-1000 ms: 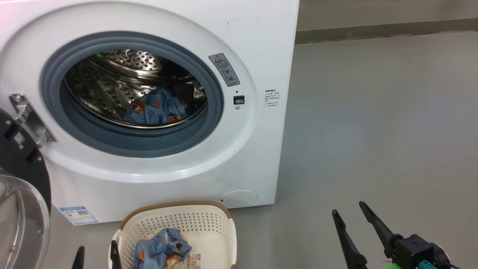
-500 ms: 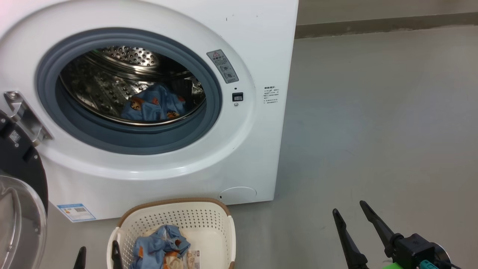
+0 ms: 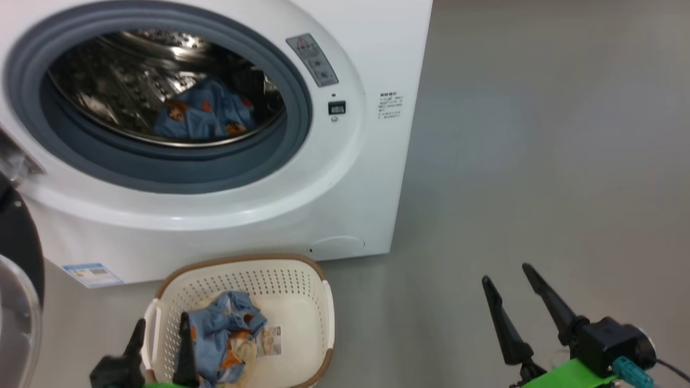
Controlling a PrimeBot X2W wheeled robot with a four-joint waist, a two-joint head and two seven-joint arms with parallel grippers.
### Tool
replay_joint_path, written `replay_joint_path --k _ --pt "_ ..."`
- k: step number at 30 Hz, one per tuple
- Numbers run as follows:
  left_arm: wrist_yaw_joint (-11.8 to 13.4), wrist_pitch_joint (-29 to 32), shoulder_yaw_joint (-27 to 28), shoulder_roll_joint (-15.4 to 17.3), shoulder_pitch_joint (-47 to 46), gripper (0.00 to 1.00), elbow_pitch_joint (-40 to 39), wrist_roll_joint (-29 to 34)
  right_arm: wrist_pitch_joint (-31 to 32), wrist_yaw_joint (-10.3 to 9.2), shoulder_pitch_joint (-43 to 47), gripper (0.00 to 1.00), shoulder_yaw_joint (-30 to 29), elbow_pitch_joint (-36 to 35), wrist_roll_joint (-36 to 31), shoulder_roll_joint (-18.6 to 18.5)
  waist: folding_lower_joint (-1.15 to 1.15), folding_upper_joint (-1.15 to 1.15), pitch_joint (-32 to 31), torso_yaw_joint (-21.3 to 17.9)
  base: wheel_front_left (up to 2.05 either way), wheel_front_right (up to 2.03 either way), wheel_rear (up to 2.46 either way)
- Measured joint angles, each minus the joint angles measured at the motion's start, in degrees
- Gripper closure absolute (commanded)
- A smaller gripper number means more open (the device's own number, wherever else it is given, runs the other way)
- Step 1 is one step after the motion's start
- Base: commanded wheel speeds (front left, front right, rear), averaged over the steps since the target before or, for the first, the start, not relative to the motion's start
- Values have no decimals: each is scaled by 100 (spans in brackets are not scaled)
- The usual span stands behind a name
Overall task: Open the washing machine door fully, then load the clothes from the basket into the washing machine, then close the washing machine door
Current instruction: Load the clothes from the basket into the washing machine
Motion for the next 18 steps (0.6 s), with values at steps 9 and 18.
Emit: replay_joint_path --k 9,18 --pt "-494 231 -59 -233 -1282 0 1699 -300 -179 0 -569 0 67 -24 193 -132 0 0 770 -136 0 0 0" --pt "-820 382 -43 -285 -2745 0 3367 -354 -355 0 -1207 0 196 -2 318 -172 0 0 1672 -359 0 0 0"
